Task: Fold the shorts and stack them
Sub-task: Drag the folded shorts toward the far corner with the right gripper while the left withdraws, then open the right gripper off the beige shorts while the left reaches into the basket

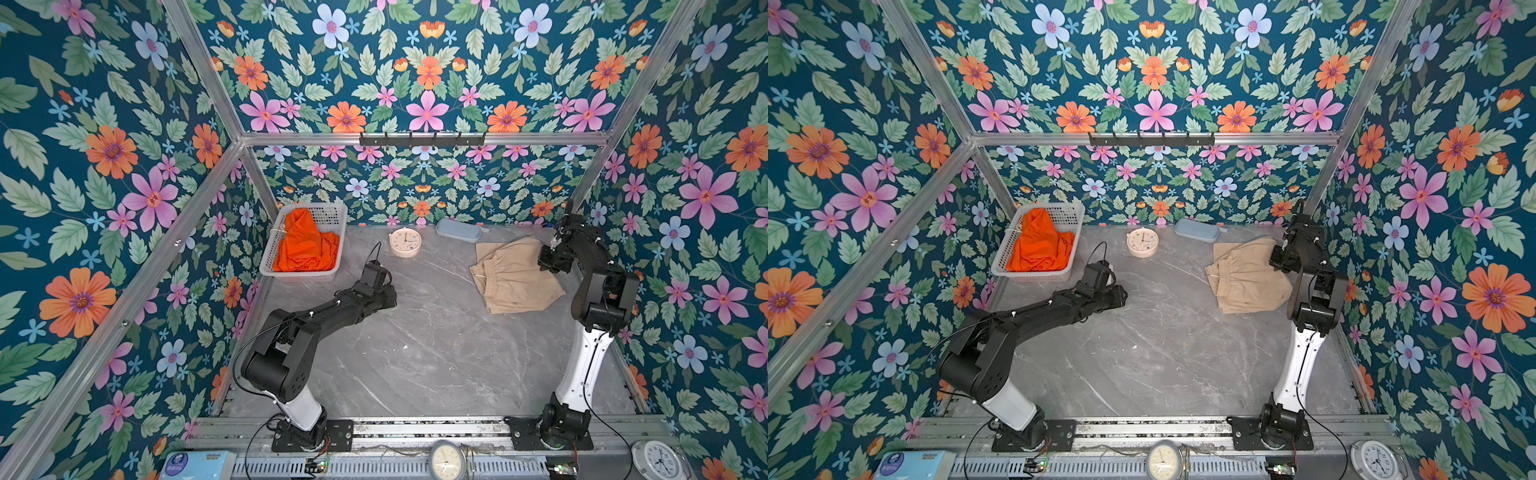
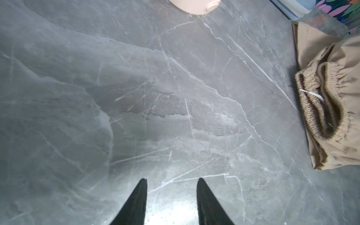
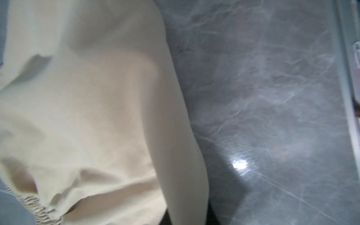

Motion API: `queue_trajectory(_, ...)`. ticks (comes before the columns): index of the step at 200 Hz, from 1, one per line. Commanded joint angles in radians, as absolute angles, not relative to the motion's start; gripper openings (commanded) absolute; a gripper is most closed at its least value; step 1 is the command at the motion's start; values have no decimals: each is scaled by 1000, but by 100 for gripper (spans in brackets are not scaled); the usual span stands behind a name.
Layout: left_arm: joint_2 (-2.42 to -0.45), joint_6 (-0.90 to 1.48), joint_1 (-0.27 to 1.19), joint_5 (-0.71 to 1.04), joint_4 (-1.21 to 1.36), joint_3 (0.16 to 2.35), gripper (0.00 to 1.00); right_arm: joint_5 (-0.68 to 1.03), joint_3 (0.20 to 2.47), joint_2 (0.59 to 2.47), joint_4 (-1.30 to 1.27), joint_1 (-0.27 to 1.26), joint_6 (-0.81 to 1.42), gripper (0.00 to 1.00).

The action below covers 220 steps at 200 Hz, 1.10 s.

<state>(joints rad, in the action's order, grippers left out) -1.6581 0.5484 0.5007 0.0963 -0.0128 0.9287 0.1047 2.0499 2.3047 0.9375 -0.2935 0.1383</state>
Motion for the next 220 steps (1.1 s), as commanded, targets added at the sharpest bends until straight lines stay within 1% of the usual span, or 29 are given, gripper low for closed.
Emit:
queue_trajectory(1, -1670, 528, 497, 90, -26, 949, 44, 51, 2134, 2352, 999, -311, 104, 12)
queue_trajectory(21, -1688, 524, 495, 95, -36, 970, 44, -5, 2248, 2416, 1022, -324, 98, 13)
queue_trajectory(40, -1697, 522, 494, 94, -47, 989, 44, -46, 2367, 2467, 1062, -335, 99, 17)
queue_trajectory(47, -1697, 520, 494, 94, -50, 993, 44, -57, 2403, 2479, 1071, -337, 95, 22)
queue_trajectory(51, -1695, 520, 494, 92, -51, 996, 44, -59, 2421, 2484, 1072, -337, 89, 26)
queue_trajectory(59, -1695, 520, 494, 89, -52, 1002, 44, -65, 2448, 2489, 1072, -337, 80, 38)
queue_trajectory(67, -1695, 520, 492, 87, -55, 1007, 44, -75, 2470, 2489, 1069, -337, 77, 47)
queue_trajectory(75, -1695, 520, 492, 86, -62, 1015, 44, -90, 2484, 2483, 1068, -337, 78, 51)
queue_trajectory(98, -1683, 517, 490, 80, -78, 1036, 45, -121, 2468, 2419, 1052, -336, 107, 58)
queue_trajectory(124, -1657, 509, 457, 76, -95, 1071, 49, -107, 2353, 2301, 1006, -308, 123, 59)
queue_trajectory(153, -1643, 431, 383, 5, -181, 1169, 55, -78, 2073, 2111, 858, -219, 125, 59)
queue_trajectory(177, -1660, 374, 271, -39, -252, 1266, 62, -87, 1889, 1992, 768, -108, 137, 59)
queue_trajectory(189, -1676, 342, 210, -58, -278, 1307, 63, -61, 1818, 1952, 736, -59, 161, 59)
queue_trajectory(201, -1701, 323, 147, -78, -306, 1351, 66, -37, 1755, 1917, 701, -3, 176, 59)
queue_trajectory(220, -1765, 315, 49, -72, -359, 1436, 71, -48, 1690, 1886, 685, 94, 187, 59)
